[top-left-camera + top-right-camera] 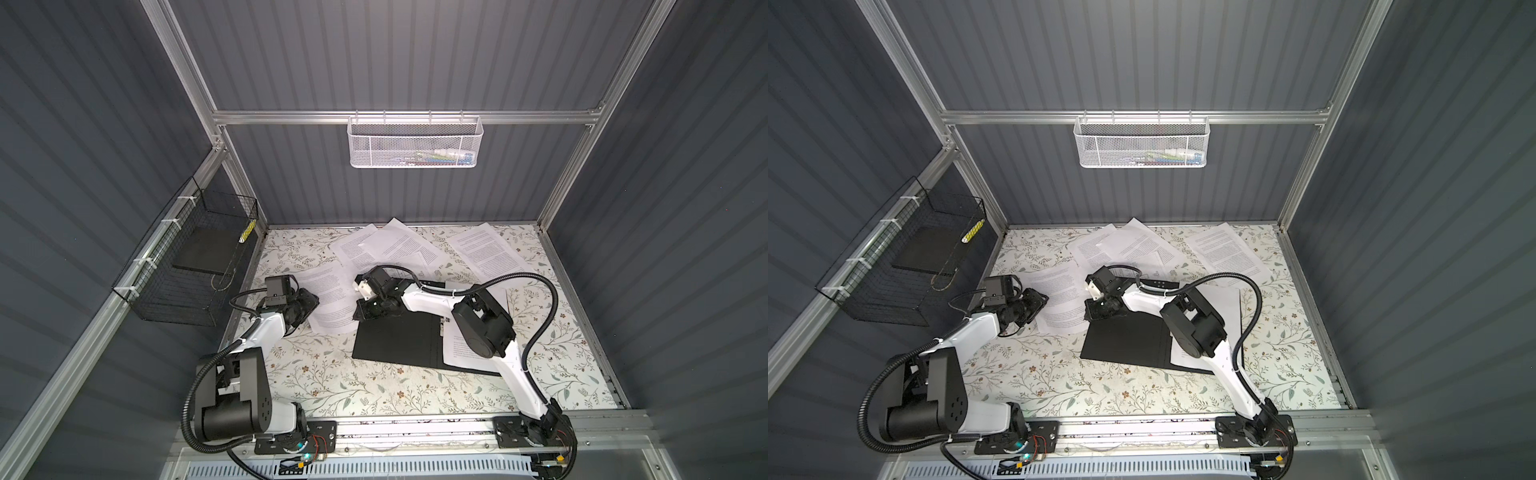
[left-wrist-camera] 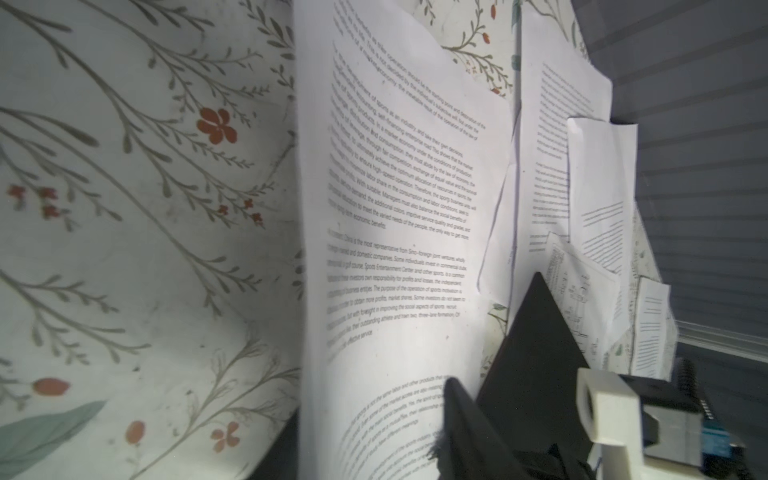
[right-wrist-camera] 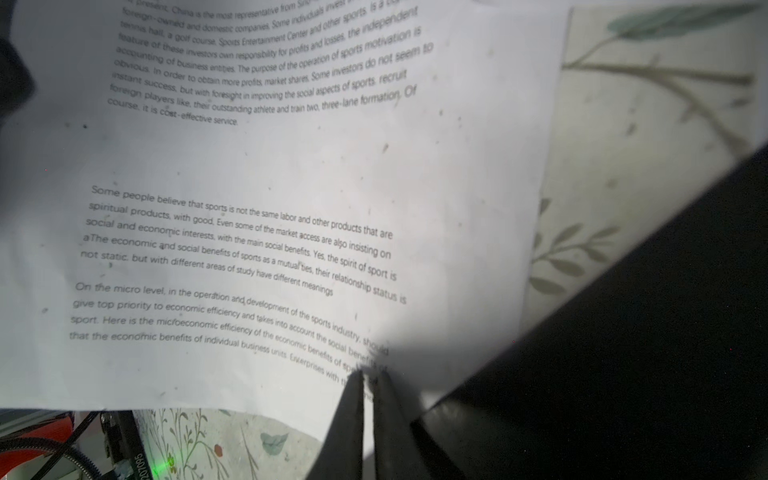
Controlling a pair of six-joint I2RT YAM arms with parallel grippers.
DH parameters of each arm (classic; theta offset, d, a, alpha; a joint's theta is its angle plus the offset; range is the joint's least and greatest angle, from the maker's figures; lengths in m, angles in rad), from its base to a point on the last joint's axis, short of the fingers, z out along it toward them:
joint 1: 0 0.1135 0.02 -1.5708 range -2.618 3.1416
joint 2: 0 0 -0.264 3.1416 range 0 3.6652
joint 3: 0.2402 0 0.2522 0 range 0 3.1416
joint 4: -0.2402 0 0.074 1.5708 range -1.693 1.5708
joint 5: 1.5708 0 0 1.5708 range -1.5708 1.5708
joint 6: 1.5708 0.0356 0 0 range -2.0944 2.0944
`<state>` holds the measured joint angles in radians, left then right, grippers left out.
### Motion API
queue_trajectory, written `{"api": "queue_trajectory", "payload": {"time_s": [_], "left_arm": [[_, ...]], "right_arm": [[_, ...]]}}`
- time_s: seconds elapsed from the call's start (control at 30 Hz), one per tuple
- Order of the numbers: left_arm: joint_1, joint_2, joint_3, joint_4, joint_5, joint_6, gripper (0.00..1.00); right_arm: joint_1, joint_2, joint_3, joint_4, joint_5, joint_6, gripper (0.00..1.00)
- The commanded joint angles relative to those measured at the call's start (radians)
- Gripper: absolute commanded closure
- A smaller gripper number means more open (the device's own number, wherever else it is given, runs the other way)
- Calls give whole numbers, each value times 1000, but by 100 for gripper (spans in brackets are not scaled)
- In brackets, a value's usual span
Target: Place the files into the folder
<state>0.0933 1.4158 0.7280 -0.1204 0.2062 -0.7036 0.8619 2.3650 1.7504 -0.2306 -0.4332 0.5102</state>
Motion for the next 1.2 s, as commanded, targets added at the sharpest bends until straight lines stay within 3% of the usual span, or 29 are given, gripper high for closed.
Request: {"api": "queue_trajectory", "payload": {"time_s": [0.0, 0.03, 0.07, 0.17, 0.3, 0.43, 0.63, 0.77, 1.03, 1.17], "left_arm": [[1, 46, 61, -73, -52, 13, 87], [1, 58, 80, -89, -52, 24, 97], [2, 62, 95, -100, -50, 36, 100], [0, 22, 145, -151, -66, 70, 100], [-25, -65, 237, -258, -101, 121, 100], [-126, -104, 380, -389, -206, 198, 100], [-307, -78, 600, -526, -345, 286, 100], [-434, 19, 760, -561, -290, 311, 100], [-648, 267, 994, -481, -120, 239, 100], [-714, 359, 1102, -448, -42, 201, 100]], "right_arm": [[5, 32, 15, -16, -36, -6, 88], [3, 21, 12, -6, -45, -9, 88], [1, 2, 6, 10, -56, -8, 87], [-13, -90, -42, 73, -72, 6, 82], [-55, -242, -127, 135, -98, 20, 63], [-128, -372, -227, 177, -146, 35, 46], [-251, -554, -418, 213, -163, 39, 30], [-352, -645, -561, 276, -185, 52, 18], [-533, -695, -755, 494, -300, 130, 2], [-608, -688, -817, 658, -374, 230, 1]]}}
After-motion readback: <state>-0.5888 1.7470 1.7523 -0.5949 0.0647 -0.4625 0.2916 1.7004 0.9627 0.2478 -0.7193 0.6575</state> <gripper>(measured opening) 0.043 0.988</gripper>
